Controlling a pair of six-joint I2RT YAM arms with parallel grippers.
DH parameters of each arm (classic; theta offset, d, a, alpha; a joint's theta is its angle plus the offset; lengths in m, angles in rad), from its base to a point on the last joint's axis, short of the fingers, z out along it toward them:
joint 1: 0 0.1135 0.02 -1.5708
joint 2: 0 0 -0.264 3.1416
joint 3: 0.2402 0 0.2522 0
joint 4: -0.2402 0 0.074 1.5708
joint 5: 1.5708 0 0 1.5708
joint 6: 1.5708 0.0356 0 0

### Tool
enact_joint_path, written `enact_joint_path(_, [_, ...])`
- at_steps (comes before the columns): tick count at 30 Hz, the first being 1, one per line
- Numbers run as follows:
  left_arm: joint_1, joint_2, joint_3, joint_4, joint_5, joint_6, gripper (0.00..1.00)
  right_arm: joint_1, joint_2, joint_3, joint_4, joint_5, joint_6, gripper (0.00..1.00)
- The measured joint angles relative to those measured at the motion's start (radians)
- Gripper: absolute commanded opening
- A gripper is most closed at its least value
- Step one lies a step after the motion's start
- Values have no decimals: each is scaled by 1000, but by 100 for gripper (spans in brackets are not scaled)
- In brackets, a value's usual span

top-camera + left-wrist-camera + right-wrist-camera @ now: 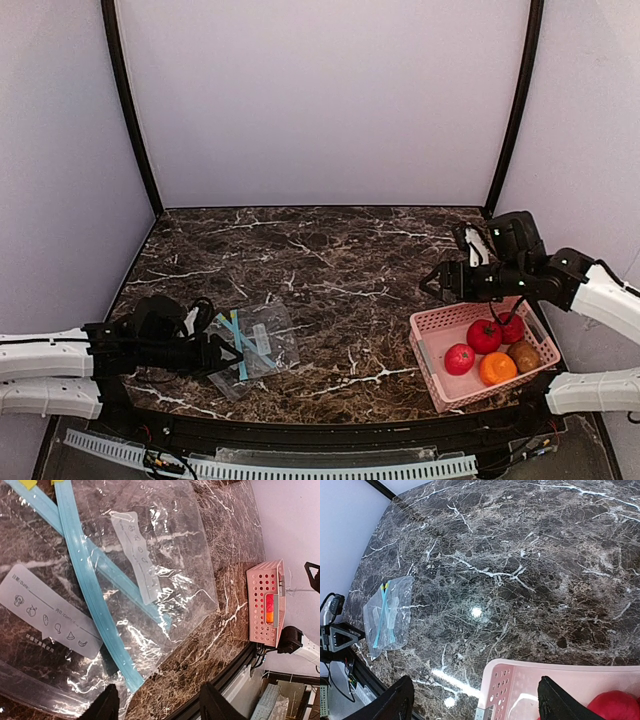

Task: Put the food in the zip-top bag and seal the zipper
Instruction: Pick up the zipper food storage bag at the center of the board.

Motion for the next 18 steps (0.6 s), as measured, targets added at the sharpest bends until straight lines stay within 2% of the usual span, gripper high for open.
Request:
enact_joint_path(12, [-39, 117, -23, 137, -61, -104, 37, 71, 1, 4, 85, 30, 48, 85])
enact_joint_path(18, [-41, 167, -23, 167, -64, -122, 36, 71, -19, 31, 53, 73, 43, 87])
